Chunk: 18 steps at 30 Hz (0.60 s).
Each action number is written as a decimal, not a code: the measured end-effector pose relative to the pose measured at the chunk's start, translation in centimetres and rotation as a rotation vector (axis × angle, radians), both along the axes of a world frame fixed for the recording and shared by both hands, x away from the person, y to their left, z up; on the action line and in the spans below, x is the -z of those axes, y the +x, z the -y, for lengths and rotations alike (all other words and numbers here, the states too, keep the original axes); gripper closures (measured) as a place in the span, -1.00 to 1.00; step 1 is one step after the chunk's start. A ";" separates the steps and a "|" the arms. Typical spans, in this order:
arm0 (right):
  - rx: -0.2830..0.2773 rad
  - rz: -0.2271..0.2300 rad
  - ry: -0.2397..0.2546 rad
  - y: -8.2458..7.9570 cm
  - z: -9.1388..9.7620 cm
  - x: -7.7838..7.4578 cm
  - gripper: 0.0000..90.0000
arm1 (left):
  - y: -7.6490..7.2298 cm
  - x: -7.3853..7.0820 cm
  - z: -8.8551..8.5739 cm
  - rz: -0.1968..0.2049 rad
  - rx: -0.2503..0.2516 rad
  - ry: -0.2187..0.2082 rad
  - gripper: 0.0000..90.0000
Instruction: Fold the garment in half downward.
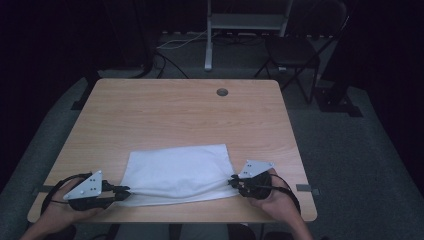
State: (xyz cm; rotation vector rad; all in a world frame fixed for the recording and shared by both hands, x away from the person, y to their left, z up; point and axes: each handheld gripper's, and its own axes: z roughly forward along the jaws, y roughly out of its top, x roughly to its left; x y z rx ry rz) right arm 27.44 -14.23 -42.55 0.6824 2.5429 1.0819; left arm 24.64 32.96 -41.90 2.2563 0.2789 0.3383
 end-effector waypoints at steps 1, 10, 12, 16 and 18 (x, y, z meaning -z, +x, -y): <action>0.001 -0.003 -0.002 0.0 0.0 0.0 0.66 | 0.0 0.1 0.0 -0.004 0.000 0.000 0.71; 0.009 -0.006 -0.002 -0.2 0.4 0.1 0.59 | -0.2 0.6 -0.2 -0.029 0.006 0.012 0.69; 0.008 -0.005 -0.001 -0.2 0.5 0.0 0.57 | -0.2 0.6 -0.3 -0.033 0.012 0.014 0.67; 0.009 0.002 0.005 -0.2 0.9 -0.3 0.52 | -0.2 0.5 -0.8 -0.044 0.005 -0.002 0.62; 0.015 0.011 0.011 -0.2 1.2 -0.5 0.51 | -0.1 0.3 -1.2 -0.032 -0.009 -0.018 0.62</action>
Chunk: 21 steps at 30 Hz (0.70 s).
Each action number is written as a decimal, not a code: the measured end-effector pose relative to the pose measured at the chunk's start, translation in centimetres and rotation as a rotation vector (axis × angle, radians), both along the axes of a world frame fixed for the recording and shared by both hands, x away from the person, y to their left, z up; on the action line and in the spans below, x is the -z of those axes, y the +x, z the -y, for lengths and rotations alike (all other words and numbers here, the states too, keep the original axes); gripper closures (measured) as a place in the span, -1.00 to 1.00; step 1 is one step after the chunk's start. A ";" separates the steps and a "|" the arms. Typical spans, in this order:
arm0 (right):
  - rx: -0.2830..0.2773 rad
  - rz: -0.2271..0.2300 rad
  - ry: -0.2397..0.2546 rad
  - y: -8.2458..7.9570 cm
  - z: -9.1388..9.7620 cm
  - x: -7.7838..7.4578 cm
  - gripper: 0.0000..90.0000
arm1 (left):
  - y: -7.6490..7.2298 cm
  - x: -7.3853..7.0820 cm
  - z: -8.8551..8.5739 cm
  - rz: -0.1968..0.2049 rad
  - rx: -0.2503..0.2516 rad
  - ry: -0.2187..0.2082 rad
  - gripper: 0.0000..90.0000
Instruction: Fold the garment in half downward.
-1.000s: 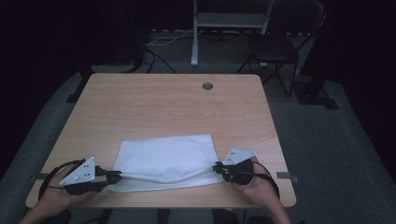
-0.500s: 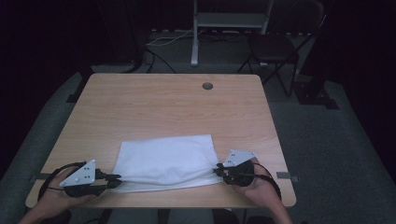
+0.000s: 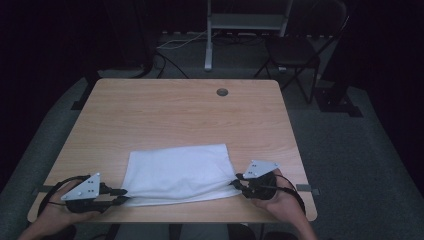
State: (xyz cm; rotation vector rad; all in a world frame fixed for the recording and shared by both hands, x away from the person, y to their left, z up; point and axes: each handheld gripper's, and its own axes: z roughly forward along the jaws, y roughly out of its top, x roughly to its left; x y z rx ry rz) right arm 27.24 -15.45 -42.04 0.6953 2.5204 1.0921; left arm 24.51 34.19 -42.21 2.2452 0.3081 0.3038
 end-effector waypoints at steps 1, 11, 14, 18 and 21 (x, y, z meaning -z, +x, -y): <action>0.006 0.003 0.004 0.1 0.2 -0.1 0.51 | 0.1 -0.1 -0.2 -0.003 -0.008 -0.012 0.62; 0.031 0.051 0.045 0.9 0.7 -1.9 0.44 | 1.3 -1.5 -1.0 0.014 -0.037 -0.050 0.60; 0.036 0.057 0.045 1.2 0.6 -2.2 0.43 | 1.7 -1.8 -1.1 0.019 -0.046 -0.062 0.59; 0.038 0.050 0.036 1.7 0.3 -1.9 0.39 | 2.2 -2.2 -1.1 0.021 -0.059 -0.078 0.55; 0.048 0.038 0.035 2.0 0.0 -1.5 0.33 | 2.6 -2.4 -0.6 0.024 -0.069 -0.080 0.52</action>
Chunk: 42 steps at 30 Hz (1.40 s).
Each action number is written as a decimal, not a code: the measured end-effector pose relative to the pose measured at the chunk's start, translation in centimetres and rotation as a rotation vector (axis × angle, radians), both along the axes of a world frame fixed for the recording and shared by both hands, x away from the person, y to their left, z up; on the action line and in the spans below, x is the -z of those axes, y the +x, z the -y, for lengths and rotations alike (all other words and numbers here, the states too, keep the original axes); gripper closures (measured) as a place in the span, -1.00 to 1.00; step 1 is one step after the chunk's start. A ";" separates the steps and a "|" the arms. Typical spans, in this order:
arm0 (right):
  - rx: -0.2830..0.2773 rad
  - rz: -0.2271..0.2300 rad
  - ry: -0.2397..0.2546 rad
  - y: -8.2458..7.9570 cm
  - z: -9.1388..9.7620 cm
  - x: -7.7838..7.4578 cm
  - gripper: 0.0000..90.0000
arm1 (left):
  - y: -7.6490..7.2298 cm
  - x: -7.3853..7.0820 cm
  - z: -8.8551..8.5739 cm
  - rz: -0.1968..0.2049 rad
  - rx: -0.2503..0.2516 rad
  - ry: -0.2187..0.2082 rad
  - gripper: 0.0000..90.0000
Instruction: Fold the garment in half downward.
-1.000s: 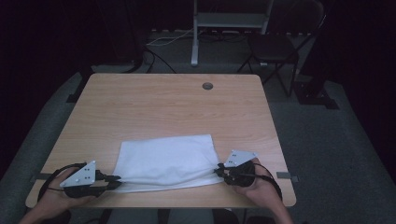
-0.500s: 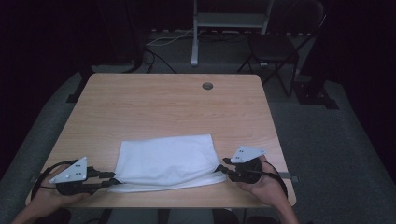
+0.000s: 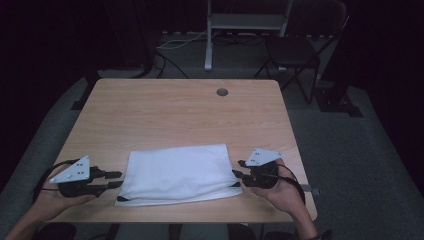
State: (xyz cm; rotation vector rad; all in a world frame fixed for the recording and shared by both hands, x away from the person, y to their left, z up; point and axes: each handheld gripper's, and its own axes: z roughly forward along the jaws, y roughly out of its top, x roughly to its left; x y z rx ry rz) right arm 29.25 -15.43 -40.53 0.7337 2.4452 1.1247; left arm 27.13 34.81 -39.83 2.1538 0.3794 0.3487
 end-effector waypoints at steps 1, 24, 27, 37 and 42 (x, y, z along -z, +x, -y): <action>0.000 0.000 0.000 0.1 -0.1 0.1 0.32 | 0.1 0.0 0.3 -0.002 -0.002 0.004 0.50; -0.012 -0.058 -0.065 -0.8 -1.6 2.8 0.16 | 0.4 3.0 4.1 -0.064 0.049 0.167 0.39; -0.016 -0.060 -0.066 -1.1 -1.8 2.8 0.16 | 0.7 3.0 4.0 -0.062 0.038 0.176 0.39; -0.021 -0.063 -0.045 -1.0 -2.3 3.0 0.12 | 2.7 3.1 3.3 -0.067 -0.022 0.174 0.38; -0.011 -0.054 -0.048 0.2 -2.8 3.0 0.12 | 4.5 3.1 3.2 -0.060 -0.066 0.169 0.38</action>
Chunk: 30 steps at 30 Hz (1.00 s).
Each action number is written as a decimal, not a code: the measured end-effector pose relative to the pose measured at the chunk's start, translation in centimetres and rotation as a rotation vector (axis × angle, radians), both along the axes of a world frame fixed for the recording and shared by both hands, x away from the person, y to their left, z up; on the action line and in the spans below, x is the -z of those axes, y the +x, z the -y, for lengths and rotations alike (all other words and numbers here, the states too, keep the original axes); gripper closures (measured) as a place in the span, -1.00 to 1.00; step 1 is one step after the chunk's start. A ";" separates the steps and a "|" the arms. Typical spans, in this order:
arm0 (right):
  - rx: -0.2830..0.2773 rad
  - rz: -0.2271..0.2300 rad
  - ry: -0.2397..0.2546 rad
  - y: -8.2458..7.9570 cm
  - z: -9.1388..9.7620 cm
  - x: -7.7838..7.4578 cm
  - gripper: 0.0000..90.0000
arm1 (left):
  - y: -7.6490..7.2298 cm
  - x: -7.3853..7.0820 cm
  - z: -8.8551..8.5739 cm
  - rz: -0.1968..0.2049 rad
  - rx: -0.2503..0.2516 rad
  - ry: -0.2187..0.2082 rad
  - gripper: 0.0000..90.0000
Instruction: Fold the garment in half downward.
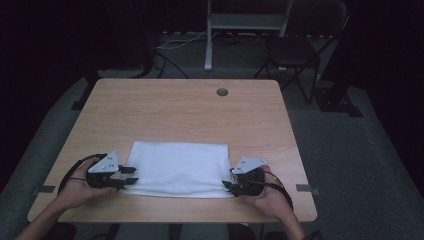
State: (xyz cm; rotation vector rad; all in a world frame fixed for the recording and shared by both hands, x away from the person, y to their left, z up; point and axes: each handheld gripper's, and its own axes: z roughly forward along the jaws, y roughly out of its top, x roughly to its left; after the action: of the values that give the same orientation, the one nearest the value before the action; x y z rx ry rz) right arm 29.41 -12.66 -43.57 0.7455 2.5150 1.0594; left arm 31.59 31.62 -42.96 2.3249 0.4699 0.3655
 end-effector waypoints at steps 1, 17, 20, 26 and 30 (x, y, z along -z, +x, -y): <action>0.002 0.004 -0.002 0.3 -0.1 0.0 0.12 | 0.4 0.0 0.0 0.002 -0.011 -0.004 0.38; 0.079 0.036 -0.049 5.7 -0.8 -0.2 0.08 | 3.8 0.1 0.4 0.038 -0.133 -0.036 0.27; 0.095 0.049 -0.015 5.6 -0.9 -0.7 0.01 | 3.5 -0.5 0.5 0.053 -0.133 -0.068 0.24; 0.073 0.061 -0.046 4.2 -1.5 -0.3 -0.02 | 2.8 -0.1 1.1 0.046 -0.116 -0.017 0.17; 0.070 0.078 -0.057 3.2 -1.4 -0.5 -0.04 | 2.4 0.3 0.9 0.043 -0.122 -0.027 0.18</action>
State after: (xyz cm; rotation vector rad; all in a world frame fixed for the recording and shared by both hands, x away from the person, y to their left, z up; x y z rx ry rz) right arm 32.64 -11.26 -43.11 0.7550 2.4247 0.9700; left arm 33.95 30.71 -43.29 2.2630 0.5942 0.4637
